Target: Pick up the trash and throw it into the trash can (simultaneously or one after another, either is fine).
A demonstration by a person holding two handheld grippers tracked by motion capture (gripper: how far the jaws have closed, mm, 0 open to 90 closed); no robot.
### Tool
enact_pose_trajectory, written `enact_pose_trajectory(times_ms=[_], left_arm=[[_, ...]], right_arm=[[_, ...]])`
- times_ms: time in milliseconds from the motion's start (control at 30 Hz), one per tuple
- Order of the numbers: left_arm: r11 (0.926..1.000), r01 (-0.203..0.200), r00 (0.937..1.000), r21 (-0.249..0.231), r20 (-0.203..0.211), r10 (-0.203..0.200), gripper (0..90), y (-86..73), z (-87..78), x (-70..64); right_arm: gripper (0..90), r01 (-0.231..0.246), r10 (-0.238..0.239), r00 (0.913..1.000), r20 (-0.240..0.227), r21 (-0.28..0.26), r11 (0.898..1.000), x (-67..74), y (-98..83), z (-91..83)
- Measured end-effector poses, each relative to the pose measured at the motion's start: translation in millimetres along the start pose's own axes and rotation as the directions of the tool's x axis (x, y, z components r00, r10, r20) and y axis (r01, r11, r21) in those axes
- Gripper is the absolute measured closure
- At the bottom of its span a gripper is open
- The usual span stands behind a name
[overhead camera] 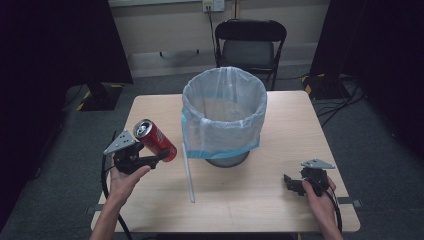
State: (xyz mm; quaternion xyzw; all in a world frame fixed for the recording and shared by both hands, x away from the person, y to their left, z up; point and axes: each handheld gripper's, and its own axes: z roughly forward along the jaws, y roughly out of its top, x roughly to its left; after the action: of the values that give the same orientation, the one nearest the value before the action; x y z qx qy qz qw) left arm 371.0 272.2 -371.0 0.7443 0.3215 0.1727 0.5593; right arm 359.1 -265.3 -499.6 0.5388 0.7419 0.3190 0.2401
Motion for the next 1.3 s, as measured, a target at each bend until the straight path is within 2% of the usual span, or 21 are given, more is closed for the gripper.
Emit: enact_pose_trajectory(times_ms=[167, 433, 633, 700, 1067, 1200, 1300], left_arm=[[0.9994, 0.004, 0.9999, -0.033, -0.015, -0.004, 34.4, 12.2, -1.8, 1.4], [0.9983, -0.009, 0.9998, -0.058, -0.019, 0.008, 34.5, 26.5, -2.3, 1.6], [0.9954, 0.009, 0.9999, -0.095, 0.008, -0.008, 34.5, 38.2, -0.9, 3.1], [0.9953, -0.007, 1.0000, -0.097, 0.002, 0.007, 34.5, 46.0, -0.2, 2.6], [0.9897, -0.015, 0.9998, -0.142, 0.010, 0.017, 34.5, 69.9, -2.7, 1.5], [0.9889, -0.029, 0.9995, -0.146, 0.004, 0.030, 34.5, 76.5, -3.4, 0.5], [0.9856, -0.036, 0.9993, -0.165, 0.006, 0.037, 34.5, 86.1, -4.3, -0.2]], right_arm=[[11.1, 0.000, 0.000, 1.0000, 0.000, 0.000, 1.000, 0.0, 0.0, 0.0], [11.1, 0.000, 0.000, 1.0000, 0.000, 0.000, 1.000, 0.0, 0.0, 0.0], [11.1, 0.000, 0.000, 1.0000, 0.000, 0.000, 1.000, 0.0, 0.0, 0.0], [11.1, 0.000, 0.000, 1.0000, 0.000, 0.000, 1.000, 0.0, 0.0, 0.0], [11.1, 0.000, 0.000, 1.0000, 0.000, 0.000, 1.000, 0.0, 0.0, 0.0], [11.1, 0.000, 0.000, 1.0000, 0.000, 0.000, 1.000, 0.0, 0.0, 0.0], [11.1, 0.000, 0.000, 1.0000, 0.000, 0.000, 1.000, 0.0, 0.0, 0.0]])
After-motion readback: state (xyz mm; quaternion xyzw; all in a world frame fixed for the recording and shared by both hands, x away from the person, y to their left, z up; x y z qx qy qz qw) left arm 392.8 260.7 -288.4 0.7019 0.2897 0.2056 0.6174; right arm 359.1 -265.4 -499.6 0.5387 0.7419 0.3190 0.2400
